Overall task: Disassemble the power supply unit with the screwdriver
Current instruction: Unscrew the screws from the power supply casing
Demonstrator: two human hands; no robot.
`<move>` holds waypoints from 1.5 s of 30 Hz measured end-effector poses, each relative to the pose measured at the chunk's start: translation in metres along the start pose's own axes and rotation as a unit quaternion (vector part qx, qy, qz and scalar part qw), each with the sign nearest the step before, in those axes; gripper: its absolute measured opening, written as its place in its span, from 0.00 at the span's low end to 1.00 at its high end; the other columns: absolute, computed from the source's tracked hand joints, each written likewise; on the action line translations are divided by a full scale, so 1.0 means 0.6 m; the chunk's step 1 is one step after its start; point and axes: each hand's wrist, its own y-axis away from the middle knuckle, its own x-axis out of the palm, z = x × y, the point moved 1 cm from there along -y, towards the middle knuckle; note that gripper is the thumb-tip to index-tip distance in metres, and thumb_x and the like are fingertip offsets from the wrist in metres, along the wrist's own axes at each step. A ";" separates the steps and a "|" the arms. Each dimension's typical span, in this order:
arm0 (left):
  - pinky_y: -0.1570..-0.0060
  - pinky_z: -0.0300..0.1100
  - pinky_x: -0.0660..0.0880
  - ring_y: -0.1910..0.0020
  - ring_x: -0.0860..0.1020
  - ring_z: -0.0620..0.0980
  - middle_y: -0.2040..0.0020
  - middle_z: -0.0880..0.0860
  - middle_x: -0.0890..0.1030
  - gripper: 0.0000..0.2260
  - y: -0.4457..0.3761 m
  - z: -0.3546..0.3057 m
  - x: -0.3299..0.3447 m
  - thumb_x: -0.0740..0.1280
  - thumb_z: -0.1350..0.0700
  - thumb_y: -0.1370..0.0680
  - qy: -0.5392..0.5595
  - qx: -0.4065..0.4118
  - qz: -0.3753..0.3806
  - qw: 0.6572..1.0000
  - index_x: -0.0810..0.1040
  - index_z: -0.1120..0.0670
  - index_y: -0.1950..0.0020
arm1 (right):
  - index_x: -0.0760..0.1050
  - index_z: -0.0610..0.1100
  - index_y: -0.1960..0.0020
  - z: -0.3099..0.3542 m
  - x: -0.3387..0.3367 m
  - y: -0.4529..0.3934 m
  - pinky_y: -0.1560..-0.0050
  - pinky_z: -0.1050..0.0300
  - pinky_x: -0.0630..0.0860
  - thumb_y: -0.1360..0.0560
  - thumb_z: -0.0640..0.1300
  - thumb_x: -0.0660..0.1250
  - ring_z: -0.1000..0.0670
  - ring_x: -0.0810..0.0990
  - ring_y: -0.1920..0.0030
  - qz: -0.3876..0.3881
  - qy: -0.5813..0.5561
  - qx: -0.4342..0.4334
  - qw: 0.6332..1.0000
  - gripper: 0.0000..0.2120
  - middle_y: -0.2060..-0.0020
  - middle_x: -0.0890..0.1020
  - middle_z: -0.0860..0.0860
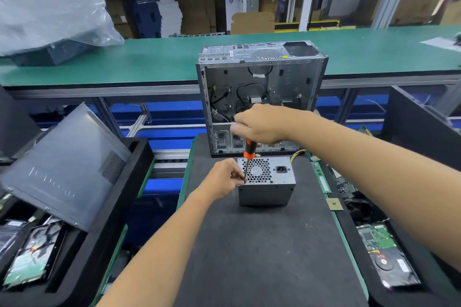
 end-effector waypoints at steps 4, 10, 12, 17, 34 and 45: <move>0.55 0.41 0.77 0.59 0.78 0.49 0.59 0.49 0.76 0.10 -0.001 0.001 0.000 0.75 0.66 0.31 -0.018 0.014 0.004 1.000 0.82 0.52 0.64 | 0.68 0.44 0.53 0.001 0.005 -0.007 0.65 0.54 0.72 0.19 0.50 0.58 0.48 0.81 0.67 0.023 -0.023 -0.034 0.999 0.09 0.63 0.77 0.50; 0.54 0.44 0.78 0.57 0.79 0.51 0.58 0.52 0.77 0.13 -0.002 0.004 0.005 0.72 0.71 0.31 -0.023 0.030 -0.006 0.999 0.80 0.53 0.65 | 0.67 0.46 0.49 0.010 -0.009 0.006 0.62 0.55 0.71 0.30 0.34 0.67 0.52 0.72 0.62 0.081 -0.144 -0.097 0.981 0.15 0.57 0.76 0.51; 0.53 0.44 0.78 0.57 0.79 0.51 0.58 0.51 0.77 0.09 -0.002 0.005 0.008 0.72 0.70 0.30 -0.025 0.025 -0.007 0.999 0.81 0.57 0.64 | 0.68 0.45 0.53 0.009 -0.003 0.005 0.66 0.58 0.67 0.27 0.43 0.68 0.54 0.72 0.64 0.047 -0.109 -0.072 0.990 0.08 0.62 0.75 0.53; 0.58 0.32 0.74 0.62 0.75 0.43 0.59 0.47 0.74 0.04 0.000 0.004 0.011 0.72 0.68 0.29 -0.031 0.005 -0.010 0.999 0.82 0.60 0.60 | 0.69 0.42 0.54 0.002 -0.003 -0.004 0.72 0.55 0.63 0.18 0.54 0.54 0.51 0.75 0.70 0.010 0.029 0.004 1.000 0.16 0.63 0.77 0.47; 0.61 0.26 0.71 0.63 0.76 0.42 0.61 0.45 0.74 0.10 0.001 0.011 0.020 0.71 0.70 0.29 -0.037 0.012 -0.034 0.999 0.77 0.55 0.63 | 0.68 0.43 0.53 0.003 -0.001 0.001 0.69 0.57 0.65 0.19 0.48 0.58 0.53 0.78 0.69 0.053 0.014 -0.034 0.998 0.09 0.63 0.77 0.51; 0.58 0.32 0.69 0.61 0.73 0.42 0.58 0.46 0.74 0.04 0.002 0.012 0.020 0.72 0.66 0.28 -0.050 0.022 -0.028 0.998 0.82 0.58 0.59 | 0.68 0.44 0.53 0.003 -0.003 0.013 0.66 0.54 0.69 0.19 0.56 0.57 0.47 0.79 0.62 0.035 0.008 0.007 0.999 0.15 0.61 0.76 0.48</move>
